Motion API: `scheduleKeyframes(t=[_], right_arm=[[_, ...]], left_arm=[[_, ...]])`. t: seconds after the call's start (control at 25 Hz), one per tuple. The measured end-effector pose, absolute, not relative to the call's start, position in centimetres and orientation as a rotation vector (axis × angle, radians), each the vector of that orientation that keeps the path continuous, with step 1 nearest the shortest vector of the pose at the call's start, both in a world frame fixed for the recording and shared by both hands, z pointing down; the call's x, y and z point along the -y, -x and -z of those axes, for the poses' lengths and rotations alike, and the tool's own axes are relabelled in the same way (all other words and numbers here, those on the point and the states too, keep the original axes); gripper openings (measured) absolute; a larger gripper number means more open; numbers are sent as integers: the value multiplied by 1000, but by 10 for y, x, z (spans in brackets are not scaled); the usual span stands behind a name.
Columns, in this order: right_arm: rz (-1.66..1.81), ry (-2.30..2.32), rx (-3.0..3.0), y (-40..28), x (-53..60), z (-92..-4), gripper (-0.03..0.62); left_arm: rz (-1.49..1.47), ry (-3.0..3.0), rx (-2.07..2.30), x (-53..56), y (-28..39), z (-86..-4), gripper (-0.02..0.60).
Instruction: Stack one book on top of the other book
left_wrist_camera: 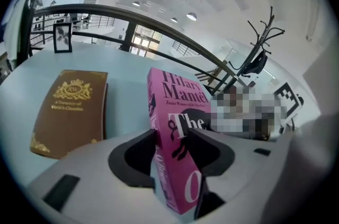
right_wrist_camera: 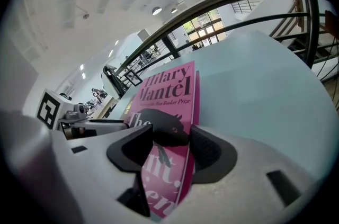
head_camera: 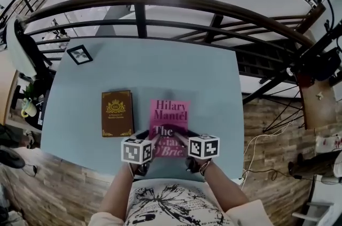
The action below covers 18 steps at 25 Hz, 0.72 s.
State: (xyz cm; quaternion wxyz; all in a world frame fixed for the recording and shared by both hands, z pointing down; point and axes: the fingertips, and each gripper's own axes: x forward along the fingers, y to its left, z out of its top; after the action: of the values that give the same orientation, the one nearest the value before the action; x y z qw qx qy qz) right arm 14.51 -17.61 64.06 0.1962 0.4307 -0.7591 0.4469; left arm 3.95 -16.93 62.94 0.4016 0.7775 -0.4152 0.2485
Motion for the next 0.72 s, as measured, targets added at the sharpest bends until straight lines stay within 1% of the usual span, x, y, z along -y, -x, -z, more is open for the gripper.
scheduleKeyframes(t=[0.4, 0.72], right_arm=[[-1236, -1171, 2186, -11, 215, -609, 209], [-1233, -1113, 2167, 78, 238, -618, 209]], left_arm=[[-629, -1986, 1119, 203, 98, -591, 190], [-583, -1920, 1148, 220, 186, -602, 190]])
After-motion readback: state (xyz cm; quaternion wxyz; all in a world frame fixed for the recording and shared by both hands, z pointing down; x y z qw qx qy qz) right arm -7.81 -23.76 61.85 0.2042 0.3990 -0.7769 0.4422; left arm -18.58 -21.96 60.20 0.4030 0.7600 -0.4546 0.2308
